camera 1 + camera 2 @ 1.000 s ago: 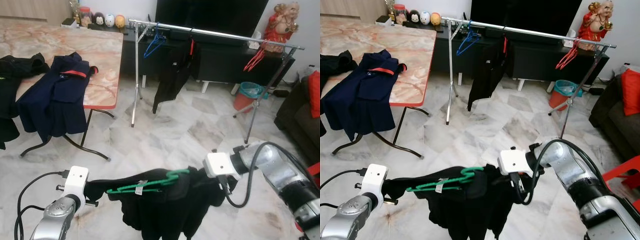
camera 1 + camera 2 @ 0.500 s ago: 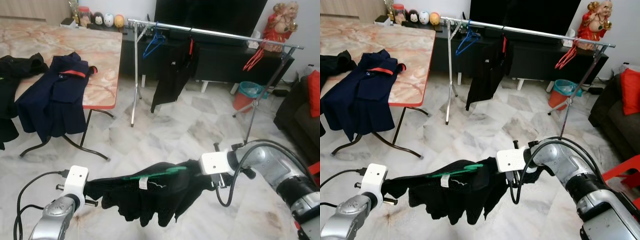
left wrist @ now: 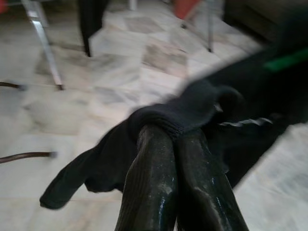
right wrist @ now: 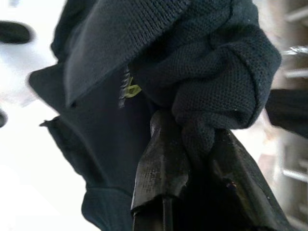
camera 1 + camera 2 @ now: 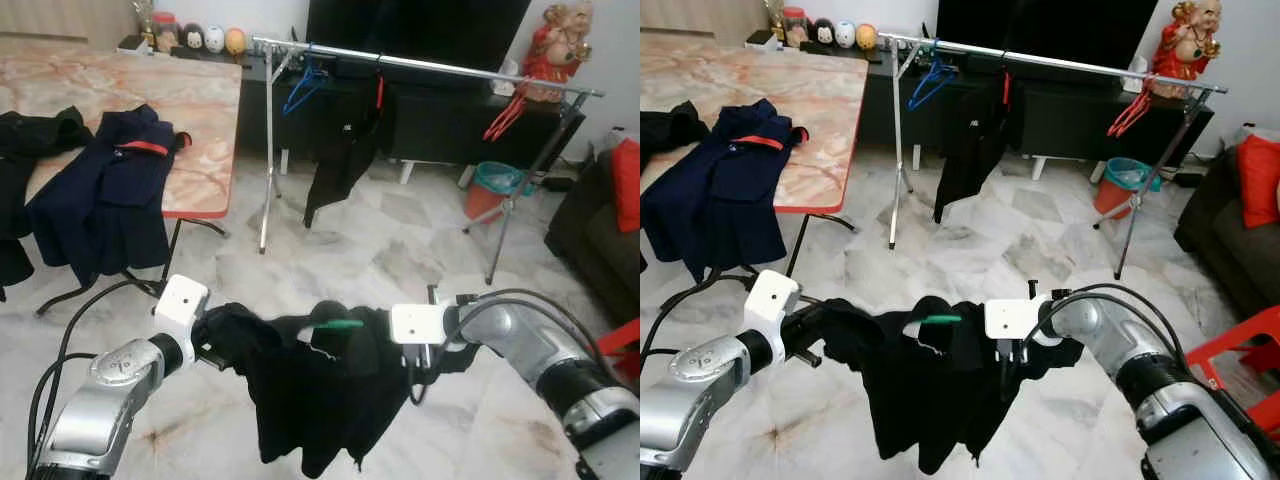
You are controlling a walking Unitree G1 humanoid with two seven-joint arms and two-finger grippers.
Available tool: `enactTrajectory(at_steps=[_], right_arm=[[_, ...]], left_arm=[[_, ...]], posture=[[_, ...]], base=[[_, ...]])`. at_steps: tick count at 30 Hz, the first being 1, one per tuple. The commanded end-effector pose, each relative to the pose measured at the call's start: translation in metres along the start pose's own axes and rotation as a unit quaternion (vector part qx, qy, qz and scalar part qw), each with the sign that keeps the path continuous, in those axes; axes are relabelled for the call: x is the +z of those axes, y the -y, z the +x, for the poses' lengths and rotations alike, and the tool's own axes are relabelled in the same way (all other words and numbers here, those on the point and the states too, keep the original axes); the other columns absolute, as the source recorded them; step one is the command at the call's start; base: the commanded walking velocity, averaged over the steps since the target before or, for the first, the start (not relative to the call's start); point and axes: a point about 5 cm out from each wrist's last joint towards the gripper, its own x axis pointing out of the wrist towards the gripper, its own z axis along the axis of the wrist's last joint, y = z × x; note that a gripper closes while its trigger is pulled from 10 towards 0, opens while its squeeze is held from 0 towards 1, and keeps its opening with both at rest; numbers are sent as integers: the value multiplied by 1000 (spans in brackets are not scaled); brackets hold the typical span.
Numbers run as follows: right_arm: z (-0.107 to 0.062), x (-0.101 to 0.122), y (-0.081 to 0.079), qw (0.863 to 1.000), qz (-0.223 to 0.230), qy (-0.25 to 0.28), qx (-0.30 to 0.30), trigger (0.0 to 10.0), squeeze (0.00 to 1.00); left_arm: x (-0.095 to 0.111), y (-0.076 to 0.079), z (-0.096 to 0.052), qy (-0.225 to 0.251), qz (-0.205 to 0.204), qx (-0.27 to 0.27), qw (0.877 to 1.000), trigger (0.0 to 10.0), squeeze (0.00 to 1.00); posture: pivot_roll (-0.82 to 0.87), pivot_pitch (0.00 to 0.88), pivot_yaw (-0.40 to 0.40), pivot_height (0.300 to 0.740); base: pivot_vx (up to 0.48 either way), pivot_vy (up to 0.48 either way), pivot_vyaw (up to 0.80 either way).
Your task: Hang hanger
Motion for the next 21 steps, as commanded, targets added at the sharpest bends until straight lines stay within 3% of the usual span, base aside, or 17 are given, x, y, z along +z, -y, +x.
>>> enactTrajectory(at_steps=[1,10,13,21], right_arm=[[-3,0,12,999,14,-4,-41,10000,0],[15,19,19,989,78,17,-128,10000,0],[20,23,18,988,75,10,-135,10000,0],[26,28,30,968,125,-11,-219,10000,0]], left_arm=[[5,7,0,4,-2,-24,1000,10000,0],[20,22,-1,21,9,-78,997,10000,0],[27,26,0,32,12,-91,995,10000,0],[31,40,-4,37,17,-154,987,10000,0]], posture=[[196,0,-125,740],[203,0,-120,740],[206,0,-117,740],[202,0,-113,740]], base=[[0,0,0],[0,0,0],[0,0,0],[0,0,0]])
